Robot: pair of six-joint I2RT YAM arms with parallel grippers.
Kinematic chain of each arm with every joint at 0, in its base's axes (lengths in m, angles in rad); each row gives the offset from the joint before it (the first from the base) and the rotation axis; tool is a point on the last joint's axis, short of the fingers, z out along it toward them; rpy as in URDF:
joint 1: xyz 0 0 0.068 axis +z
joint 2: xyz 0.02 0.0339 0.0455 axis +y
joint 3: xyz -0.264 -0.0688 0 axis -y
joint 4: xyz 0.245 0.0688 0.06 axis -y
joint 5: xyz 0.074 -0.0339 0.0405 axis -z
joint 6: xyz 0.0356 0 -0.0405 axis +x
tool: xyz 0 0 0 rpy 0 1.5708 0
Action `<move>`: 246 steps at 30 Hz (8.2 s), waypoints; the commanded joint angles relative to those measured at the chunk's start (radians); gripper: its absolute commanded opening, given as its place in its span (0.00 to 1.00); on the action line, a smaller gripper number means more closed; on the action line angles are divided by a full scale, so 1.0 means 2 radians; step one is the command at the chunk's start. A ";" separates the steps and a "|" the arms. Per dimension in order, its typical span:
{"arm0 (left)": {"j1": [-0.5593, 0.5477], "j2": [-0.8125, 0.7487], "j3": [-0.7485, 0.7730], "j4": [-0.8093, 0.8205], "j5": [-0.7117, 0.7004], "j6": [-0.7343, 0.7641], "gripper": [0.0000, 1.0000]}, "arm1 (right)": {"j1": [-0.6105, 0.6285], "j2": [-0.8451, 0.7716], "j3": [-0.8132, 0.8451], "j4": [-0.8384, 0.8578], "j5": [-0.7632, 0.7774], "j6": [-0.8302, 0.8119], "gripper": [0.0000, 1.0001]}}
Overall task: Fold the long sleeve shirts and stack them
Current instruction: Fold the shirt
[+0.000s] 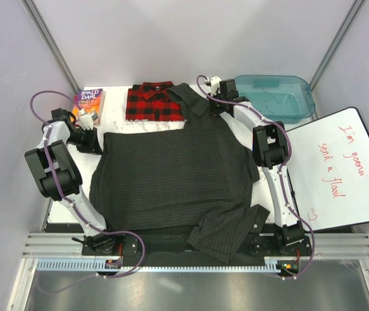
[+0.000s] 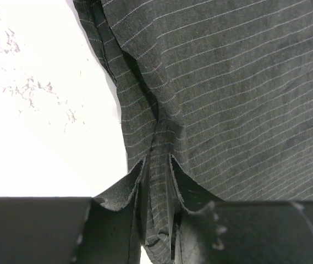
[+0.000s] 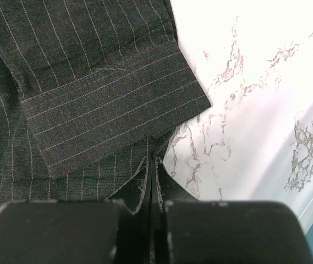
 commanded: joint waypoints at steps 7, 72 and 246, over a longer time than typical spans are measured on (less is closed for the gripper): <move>-0.019 0.024 -0.006 0.001 -0.031 0.000 0.26 | 0.005 -0.024 -0.008 -0.005 0.001 -0.005 0.00; -0.103 0.199 0.311 -0.034 -0.098 0.095 0.51 | 0.004 -0.049 -0.009 0.019 -0.003 -0.003 0.00; -0.052 -0.153 -0.019 -0.050 0.034 0.267 0.70 | 0.083 -0.267 -0.345 -0.182 0.045 -0.250 0.53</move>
